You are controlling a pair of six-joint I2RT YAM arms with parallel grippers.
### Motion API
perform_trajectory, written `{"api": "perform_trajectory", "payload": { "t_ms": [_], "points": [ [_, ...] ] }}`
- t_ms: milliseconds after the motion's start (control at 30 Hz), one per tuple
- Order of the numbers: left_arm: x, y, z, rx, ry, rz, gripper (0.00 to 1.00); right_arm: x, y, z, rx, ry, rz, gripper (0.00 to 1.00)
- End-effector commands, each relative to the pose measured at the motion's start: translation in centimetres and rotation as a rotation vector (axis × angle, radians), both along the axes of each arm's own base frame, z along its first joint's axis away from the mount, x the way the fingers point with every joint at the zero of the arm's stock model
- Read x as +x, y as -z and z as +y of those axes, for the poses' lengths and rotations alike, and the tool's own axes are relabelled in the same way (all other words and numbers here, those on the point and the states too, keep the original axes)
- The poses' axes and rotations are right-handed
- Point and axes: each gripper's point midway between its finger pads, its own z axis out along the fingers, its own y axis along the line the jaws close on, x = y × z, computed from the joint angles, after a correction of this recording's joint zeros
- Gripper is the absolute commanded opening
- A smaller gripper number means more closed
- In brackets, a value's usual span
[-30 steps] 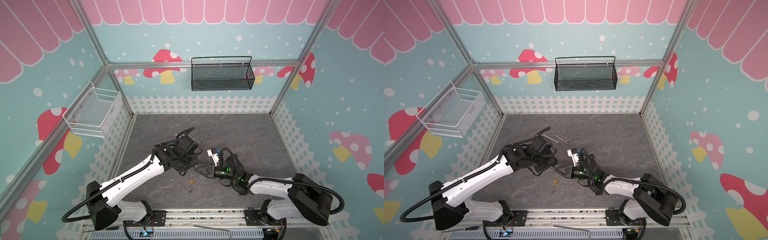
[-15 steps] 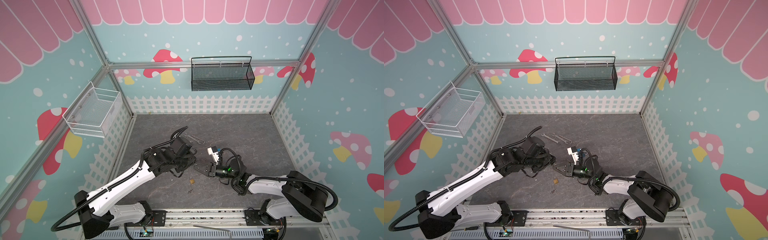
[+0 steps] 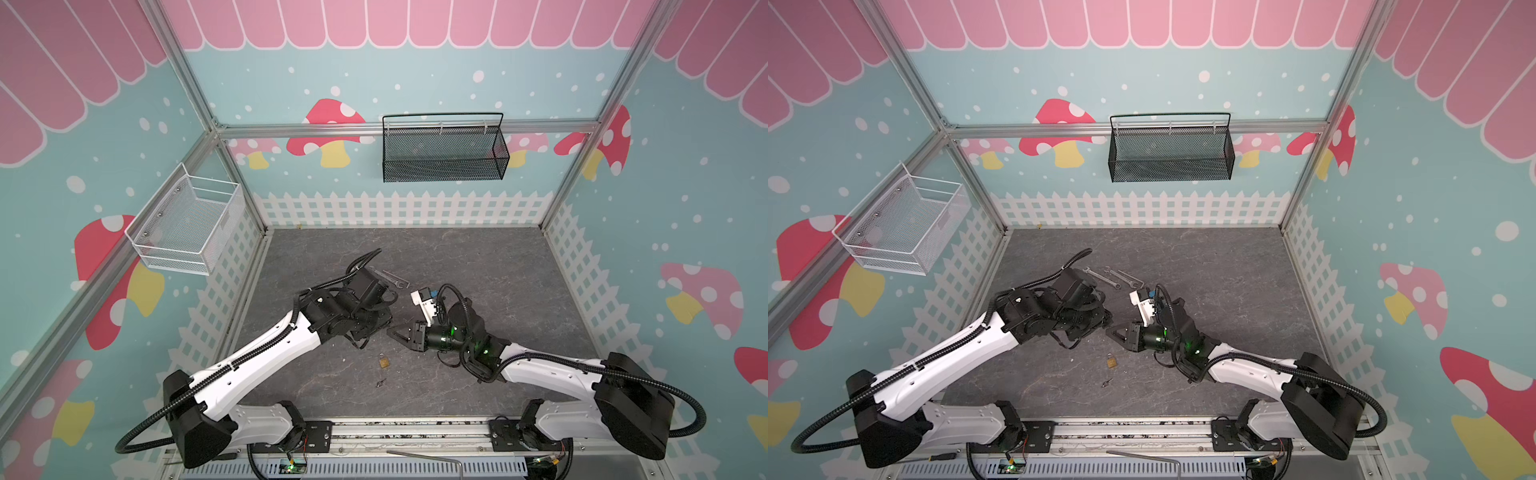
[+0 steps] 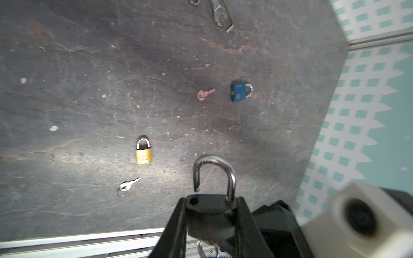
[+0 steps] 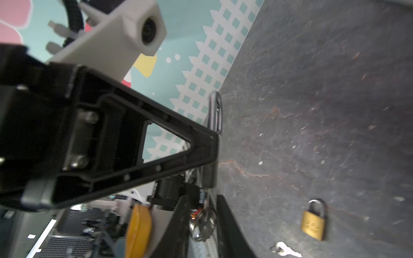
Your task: Unlock with the key
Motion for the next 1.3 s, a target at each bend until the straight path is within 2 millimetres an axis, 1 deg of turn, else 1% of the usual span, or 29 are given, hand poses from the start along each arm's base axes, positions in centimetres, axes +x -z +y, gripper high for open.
{"api": "perform_trajectory", "payload": {
  "t_ms": [0, 100, 200, 333, 367, 433, 500, 533, 600, 633, 700, 767, 900, 1133, 1200, 1267],
  "points": [
    [0.0, 1.2, 2.2, 0.125, 0.006, 0.013, 0.00, 0.5, -0.5, -0.9, -0.068, 0.033, -0.117, 0.39],
    [0.4, 1.4, 3.0, 0.167, 0.014, -0.006, 0.00, 0.2, 0.0, -1.9, -0.098, 0.050, -0.131, 0.47],
    [0.7, 1.7, 3.4, 0.210, 0.052, -0.041, 0.00, 0.5, 0.8, -3.6, -0.173, 0.089, -0.140, 0.49],
    [1.3, 2.2, 2.3, 0.242, 0.187, -0.145, 0.00, 2.4, 2.6, -6.7, -0.306, 0.121, -0.057, 0.54],
    [1.3, 2.1, 1.4, 0.247, 0.240, -0.212, 0.00, 2.7, 2.7, -7.3, -0.334, 0.115, -0.056, 0.57],
    [1.4, 1.6, 0.5, 0.258, 0.289, -0.360, 0.00, 3.1, 2.1, -7.9, -0.372, 0.104, -0.076, 0.63],
    [1.5, 0.9, -1.1, 0.191, 0.355, -0.529, 0.00, 3.3, 1.3, -7.8, -0.415, 0.078, -0.103, 0.67],
    [1.5, 0.8, -1.4, 0.162, 0.371, -0.587, 0.00, 3.5, 1.3, -7.8, -0.444, 0.072, -0.100, 0.69],
    [1.4, -0.2, -2.4, 0.104, 0.438, -0.747, 0.00, 4.1, 1.0, -8.0, -0.503, 0.075, -0.101, 0.69],
    [1.4, -0.5, -2.2, 0.100, 0.440, -0.796, 0.00, 4.5, 0.9, -8.1, -0.525, 0.088, -0.096, 0.70],
    [1.2, -0.5, -2.1, 0.125, 0.483, -0.862, 0.00, 4.7, 0.0, -7.5, -0.516, 0.061, -0.115, 0.71],
    [1.3, -0.3, -2.0, 0.168, 0.510, -0.875, 0.00, 5.0, -0.3, -7.3, -0.538, 0.056, -0.115, 0.71],
    [1.0, 0.7, -2.7, 0.195, 0.592, -0.888, 0.00, 5.3, -0.4, -5.9, -0.600, 0.007, -0.150, 0.72],
    [0.4, 1.0, -3.3, 0.218, 0.679, -0.907, 0.00, 6.3, -0.9, -3.8, -0.680, -0.010, -0.204, 0.75],
    [0.4, 0.9, -3.3, 0.226, 0.689, -0.908, 0.00, 6.6, -0.4, -3.5, -0.715, -0.014, -0.207, 0.76],
    [0.3, 0.9, -3.3, 0.227, 0.697, -0.909, 0.00, 7.2, 0.1, -3.5, -0.757, -0.006, -0.201, 0.76]
  ]
}}
